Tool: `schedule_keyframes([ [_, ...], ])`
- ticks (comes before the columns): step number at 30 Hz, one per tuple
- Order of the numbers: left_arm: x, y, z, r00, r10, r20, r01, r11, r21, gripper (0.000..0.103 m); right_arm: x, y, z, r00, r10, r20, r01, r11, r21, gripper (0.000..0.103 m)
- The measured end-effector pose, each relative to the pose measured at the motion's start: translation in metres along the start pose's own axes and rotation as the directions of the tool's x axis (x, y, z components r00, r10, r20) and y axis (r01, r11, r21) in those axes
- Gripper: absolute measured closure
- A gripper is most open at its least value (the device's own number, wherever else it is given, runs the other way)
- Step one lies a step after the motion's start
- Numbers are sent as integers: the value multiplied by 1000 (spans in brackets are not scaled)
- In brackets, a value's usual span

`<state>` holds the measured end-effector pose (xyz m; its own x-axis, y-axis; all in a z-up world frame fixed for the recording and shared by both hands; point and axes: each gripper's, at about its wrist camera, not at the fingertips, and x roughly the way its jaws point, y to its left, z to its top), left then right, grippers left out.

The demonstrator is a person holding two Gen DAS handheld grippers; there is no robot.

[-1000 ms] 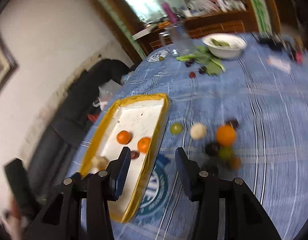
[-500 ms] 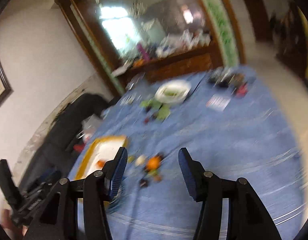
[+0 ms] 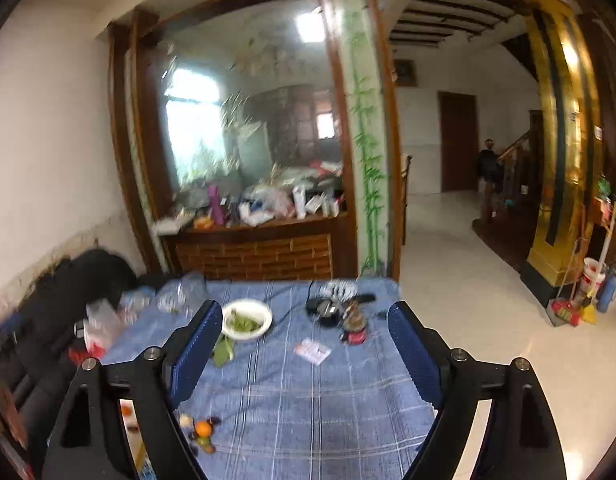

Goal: Organize fruits
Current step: 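Move both open tools back toward the remaining fruits on the cloth, then grasp a mandarin with the right tool while the left tool grasps a dark plum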

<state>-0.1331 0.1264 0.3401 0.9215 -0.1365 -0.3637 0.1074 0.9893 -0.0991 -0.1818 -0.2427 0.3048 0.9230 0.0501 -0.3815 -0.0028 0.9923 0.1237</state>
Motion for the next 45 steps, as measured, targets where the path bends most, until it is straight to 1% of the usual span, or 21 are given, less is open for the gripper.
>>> schedule_keyframes([
  [3,27,11,-27,994,-43,-103,41,999,-25,14,37,18,-45,993,55,-101,-59,998,-32,15],
  [4,34,14,-36,990,-50,-131,46,998,-31,14,55,29,-67,986,77,-148,-84,996,-44,15],
  [6,52,20,-61,979,-55,-197,49,998,-34,14,76,39,-96,974,95,-207,-109,992,-59,15],
  [9,82,27,-104,955,-44,-292,36,999,-34,14,116,56,-140,943,144,-300,-167,984,-53,15],
  [11,94,29,-129,938,-53,-343,40,998,-44,14,142,64,-165,911,192,-364,-211,977,-13,16],
  [16,133,40,-181,890,-44,-454,16,998,-66,14,203,80,-211,853,258,-454,-249,965,81,17],
  [18,147,45,-194,875,-32,-482,0,998,-67,14,217,85,-219,844,262,-468,-251,964,86,22],
  [21,165,52,-208,859,-27,-512,-17,996,-82,14,241,101,-231,831,249,-497,-245,967,74,44],
  [22,168,53,-211,856,-27,-517,-20,996,-84,14,249,104,-233,823,252,-510,-246,966,80,53],
  [23,173,55,-212,853,-25,-521,-23,996,-86,14,254,106,-235,814,266,-517,-254,963,95,56],
  [25,179,56,-214,852,-23,-523,-23,996,-83,14,264,112,-239,792,316,-522,-284,948,143,56],
  [27,182,55,-217,854,-25,-520,-19,997,-79,15,269,117,-241,787,344,-511,-303,938,165,56],
  [29,185,55,-218,855,-35,-518,-7,997,-81,22,272,124,-241,783,361,-507,-316,932,175,56],
  [31,190,52,-218,849,-39,-527,4,998,-67,35,276,134,-244,784,352,-511,-320,935,154,56],
  [34,197,48,-223,836,-38,-547,17,999,-43,46,282,149,-250,785,328,-525,-321,941,107,56],
  [36,201,46,-225,831,-42,-555,23,999,-40,47,284,155,-253,788,311,-531,-317,945,83,56],
  [38,203,45,-226,831,-30,-555,16,999,-30,47,284,160,-255,796,292,-530,-310,949,57,56],
  [39,205,44,-226,830,-27,-558,14,1000,-27,47,284,160,-254,800,286,-527,-309,950,47,58],
  [40,206,43,-226,829,-24,-559,12,1000,-25,47,283,161,-254,804,282,-524,-310,950,35,66],
  [41,208,43,-226,828,-19,-561,8,1000,-22,47,282,161,-253,804,280,-524,-311,950,31,68],
  [45,212,39,-223,826,7,-563,-5,1000,5,47,279,148,-253,812,286,-508,-297,953,61,68],
])
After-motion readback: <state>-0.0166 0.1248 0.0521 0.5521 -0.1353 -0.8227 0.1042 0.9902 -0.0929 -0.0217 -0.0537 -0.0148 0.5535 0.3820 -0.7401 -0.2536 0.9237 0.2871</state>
